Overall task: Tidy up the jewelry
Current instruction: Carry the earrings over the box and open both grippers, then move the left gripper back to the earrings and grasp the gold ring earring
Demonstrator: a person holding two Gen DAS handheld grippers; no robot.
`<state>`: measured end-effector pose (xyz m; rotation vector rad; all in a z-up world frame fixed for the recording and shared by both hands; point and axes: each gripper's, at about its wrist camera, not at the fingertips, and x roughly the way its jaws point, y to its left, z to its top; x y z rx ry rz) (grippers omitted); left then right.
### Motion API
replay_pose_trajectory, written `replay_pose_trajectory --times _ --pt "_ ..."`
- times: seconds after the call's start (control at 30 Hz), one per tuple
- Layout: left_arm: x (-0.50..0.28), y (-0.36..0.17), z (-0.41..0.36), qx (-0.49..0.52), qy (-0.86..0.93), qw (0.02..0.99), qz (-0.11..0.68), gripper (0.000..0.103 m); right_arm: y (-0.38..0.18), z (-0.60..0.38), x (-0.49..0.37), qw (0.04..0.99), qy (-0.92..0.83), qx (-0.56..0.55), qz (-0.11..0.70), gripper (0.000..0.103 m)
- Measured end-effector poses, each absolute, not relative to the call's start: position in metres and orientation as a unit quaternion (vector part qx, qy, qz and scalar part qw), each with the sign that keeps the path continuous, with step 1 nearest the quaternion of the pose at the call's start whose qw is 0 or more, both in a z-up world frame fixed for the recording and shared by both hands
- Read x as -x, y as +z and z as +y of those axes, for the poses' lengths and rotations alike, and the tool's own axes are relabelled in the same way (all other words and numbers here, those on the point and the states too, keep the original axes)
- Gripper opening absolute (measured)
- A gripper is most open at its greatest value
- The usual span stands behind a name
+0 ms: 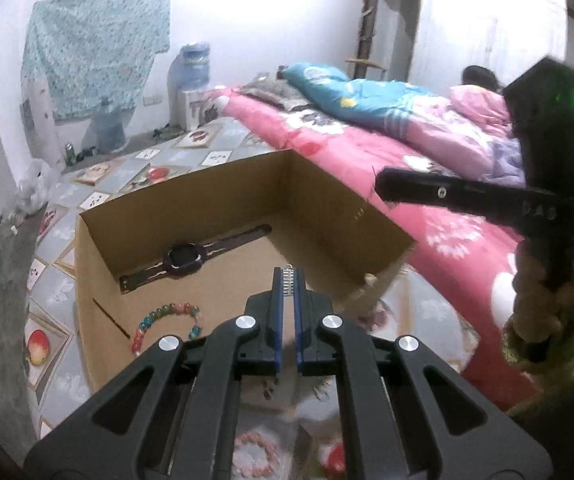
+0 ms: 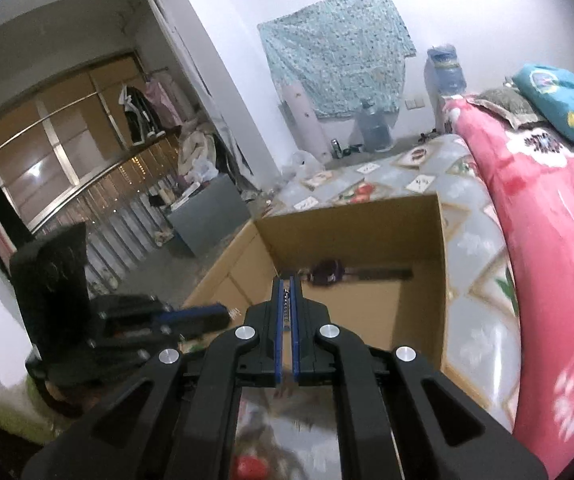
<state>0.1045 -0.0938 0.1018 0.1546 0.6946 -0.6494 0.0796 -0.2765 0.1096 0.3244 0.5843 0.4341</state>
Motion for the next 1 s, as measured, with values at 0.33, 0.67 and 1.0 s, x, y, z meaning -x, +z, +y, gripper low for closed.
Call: replay_pose_trajectory --times 0.33,0.67,1.0 --pt "-0.173 0.065 -0.11 -0.081 -0.257 0.873 0.407 0.004 0.076 -0.261 -0.166 0.898 0.134 -0.139 0.396 0.004" --pt "-0.179 0.05 -0.107 -0.077 -0.228 0.873 0.425 0.006 0.069 -0.271 -0.158 0.897 0.12 -0.149 0.398 0.033" --pt "-0.134 0.076 -0.09 -0.062 -0.243 0.896 0.365 0.016 0.092 -0.278 -0.105 0.916 0.138 -0.159 0.342 0.034"
